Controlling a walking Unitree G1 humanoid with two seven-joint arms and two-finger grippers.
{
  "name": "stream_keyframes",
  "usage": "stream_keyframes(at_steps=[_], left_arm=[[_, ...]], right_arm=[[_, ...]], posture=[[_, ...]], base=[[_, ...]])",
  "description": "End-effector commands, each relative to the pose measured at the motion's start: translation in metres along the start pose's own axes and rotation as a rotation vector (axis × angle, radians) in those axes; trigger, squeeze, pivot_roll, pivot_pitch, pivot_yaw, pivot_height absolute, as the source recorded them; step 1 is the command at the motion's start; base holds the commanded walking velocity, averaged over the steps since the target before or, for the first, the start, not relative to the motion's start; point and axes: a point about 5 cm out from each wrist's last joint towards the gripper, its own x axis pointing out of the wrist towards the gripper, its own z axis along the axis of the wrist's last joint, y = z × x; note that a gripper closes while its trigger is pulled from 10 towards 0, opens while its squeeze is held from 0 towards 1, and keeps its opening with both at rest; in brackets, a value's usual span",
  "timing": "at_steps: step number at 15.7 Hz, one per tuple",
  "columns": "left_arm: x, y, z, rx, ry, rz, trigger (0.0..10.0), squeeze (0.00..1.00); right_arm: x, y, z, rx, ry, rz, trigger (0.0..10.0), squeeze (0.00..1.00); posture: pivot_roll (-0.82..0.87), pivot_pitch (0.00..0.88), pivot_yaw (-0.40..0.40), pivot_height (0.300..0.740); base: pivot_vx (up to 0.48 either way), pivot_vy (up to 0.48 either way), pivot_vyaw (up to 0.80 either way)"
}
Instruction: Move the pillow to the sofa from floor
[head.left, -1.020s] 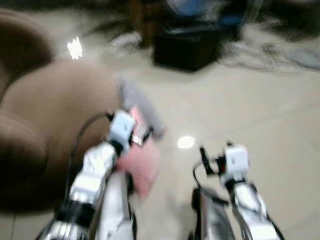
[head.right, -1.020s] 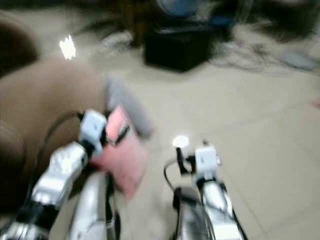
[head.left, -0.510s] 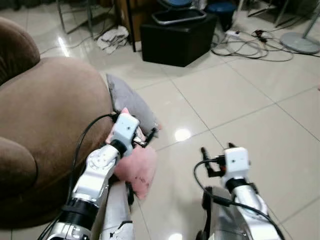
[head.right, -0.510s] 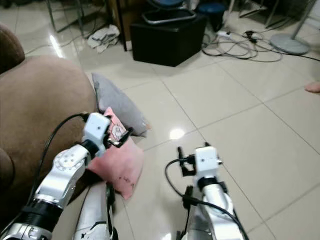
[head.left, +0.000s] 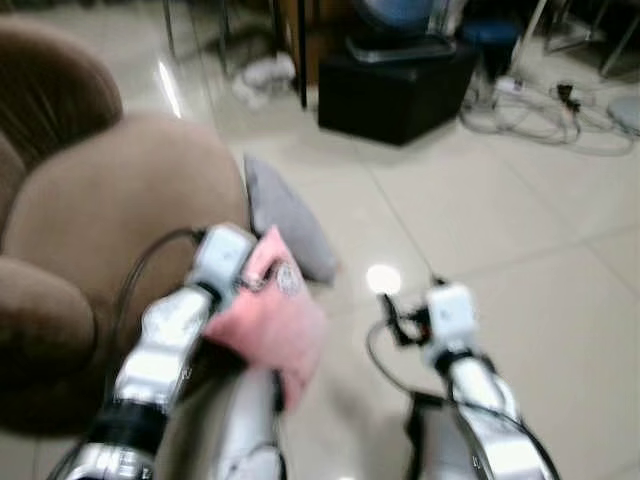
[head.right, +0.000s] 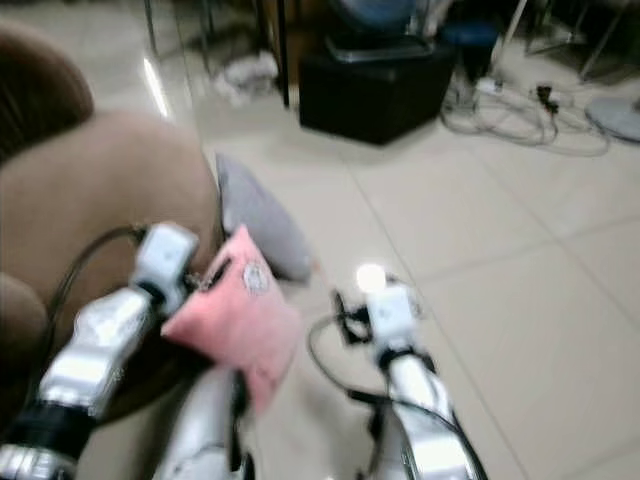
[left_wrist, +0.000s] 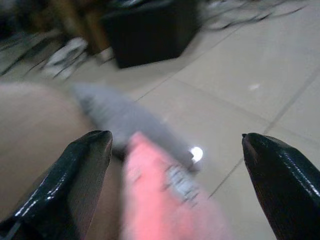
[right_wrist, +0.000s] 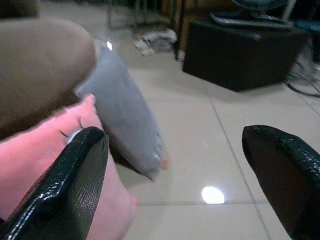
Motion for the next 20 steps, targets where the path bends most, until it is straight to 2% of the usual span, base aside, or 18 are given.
stream_keyframes(at_steps=[1,6,10,12,13,14,15,17,20], left_arm=[[0.005,-0.013,-0.003,0.003,0.027,-0.054,10.0,0.00],[0.014,-0.015,-0.012,0.012,0.090,-0.034,10.0,0.00],[0.022,-0.024,-0.021,-0.023,0.153,-0.026,10.0,0.00],[0.027,-0.016,-0.027,-0.051,0.221,0.047,10.0,0.00],[0.030,-0.006,-0.031,-0.054,0.266,0.127,10.0,0.00],[0.031,-0.004,-0.031,-0.055,0.275,0.144,10.0,0.00],[0.032,0.007,-0.034,-0.081,0.319,0.250,10.0,0.00],[0.031,0.021,-0.036,-0.130,0.359,0.365,10.0,0.00],[0.031,0.031,-0.035,-0.100,0.364,0.380,10.0,0.00]], right_arm=[[-0.008,-0.009,-0.012,0.007,0.052,-0.017,10.0,0.00],[-0.011,-0.013,-0.011,-0.016,0.063,-0.020,10.0,0.00],[-0.013,-0.013,-0.012,-0.019,0.071,-0.025,10.0,0.00],[-0.011,-0.011,-0.009,-0.011,0.063,-0.020,10.0,0.00],[-0.010,-0.009,-0.007,-0.021,0.059,-0.005,10.0,0.00],[-0.010,-0.008,-0.007,-0.028,0.057,0.001,10.0,0.00],[-0.011,-0.007,-0.009,-0.016,0.071,0.010,10.0,0.00],[-0.012,-0.005,-0.007,-0.002,0.061,0.013,10.0,0.00],[-0.017,0.000,-0.002,-0.002,0.052,0.024,10.0,0.00]], posture=[[0.05,0.095,0.027,0.511],[0.04,0.102,0.029,0.511],[0.03,0.110,0.024,0.511],[0.03,0.119,0.019,0.511],[0.02,0.125,0.014,0.511],[0.02,0.127,0.014,0.511],[0.01,0.127,0.010,0.511],[0.00,0.136,0.012,0.496],[-0.02,0.176,0.012,0.466]], base=[[0.000,0.000,0.00],[0.000,0.000,0.00],[0.000,0.000,0.00],[0.000,0.000,0.00],[0.000,0.000,0.00],[0.000,0.000,0.00],[0.000,0.000,0.00],[0.000,0.000,0.00],[0.000,0.000,0.00]])
